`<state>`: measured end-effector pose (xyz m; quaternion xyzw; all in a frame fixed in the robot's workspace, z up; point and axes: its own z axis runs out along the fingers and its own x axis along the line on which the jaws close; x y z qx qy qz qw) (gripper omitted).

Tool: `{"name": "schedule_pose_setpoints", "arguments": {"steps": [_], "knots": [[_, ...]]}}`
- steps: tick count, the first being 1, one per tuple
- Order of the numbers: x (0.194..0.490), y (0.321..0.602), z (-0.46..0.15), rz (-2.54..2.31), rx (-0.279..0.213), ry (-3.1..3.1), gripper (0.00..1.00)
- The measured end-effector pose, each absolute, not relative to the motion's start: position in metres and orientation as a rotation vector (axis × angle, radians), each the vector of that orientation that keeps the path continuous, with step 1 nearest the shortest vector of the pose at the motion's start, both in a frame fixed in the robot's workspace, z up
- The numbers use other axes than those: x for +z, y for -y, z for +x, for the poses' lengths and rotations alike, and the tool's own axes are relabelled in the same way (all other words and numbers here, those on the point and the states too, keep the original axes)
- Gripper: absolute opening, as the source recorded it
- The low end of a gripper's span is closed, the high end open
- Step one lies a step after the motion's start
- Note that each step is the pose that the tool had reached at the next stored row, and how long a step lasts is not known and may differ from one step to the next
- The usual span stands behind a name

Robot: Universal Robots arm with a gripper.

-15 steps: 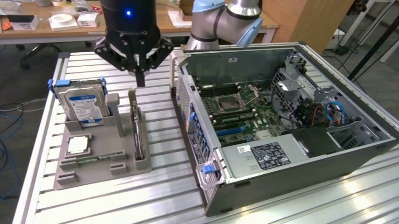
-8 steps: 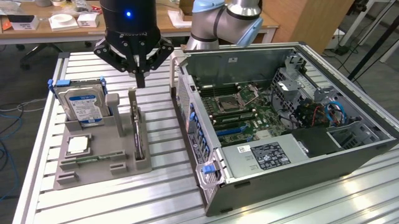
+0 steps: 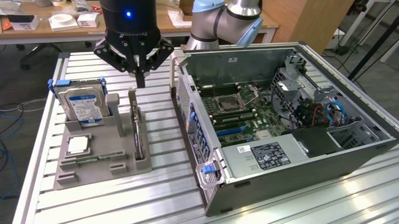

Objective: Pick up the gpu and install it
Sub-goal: 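Pick up the gpu and move the gpu toward the slot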

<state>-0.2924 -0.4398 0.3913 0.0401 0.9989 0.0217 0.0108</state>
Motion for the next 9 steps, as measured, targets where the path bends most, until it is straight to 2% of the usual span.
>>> {"name": "schedule_pose_setpoints", "arguments": {"steps": [2, 4, 5, 7, 8, 9], "knots": [[0.3913, 0.4399, -0.2924, 0.125, 0.068, -3.117, 0.11], [0.3913, 0.4399, -0.2924, 0.125, 0.068, -3.117, 0.23], [0.3913, 0.4399, -0.2924, 0.125, 0.068, -3.117, 0.23], [0.3913, 0.4399, -0.2924, 0.125, 0.068, -3.117, 0.35], [0.3913, 0.4398, -0.2924, 0.125, 0.068, -3.117, 0.35], [0.3913, 0.4399, -0.2924, 0.125, 0.068, -3.117, 0.41]]}}
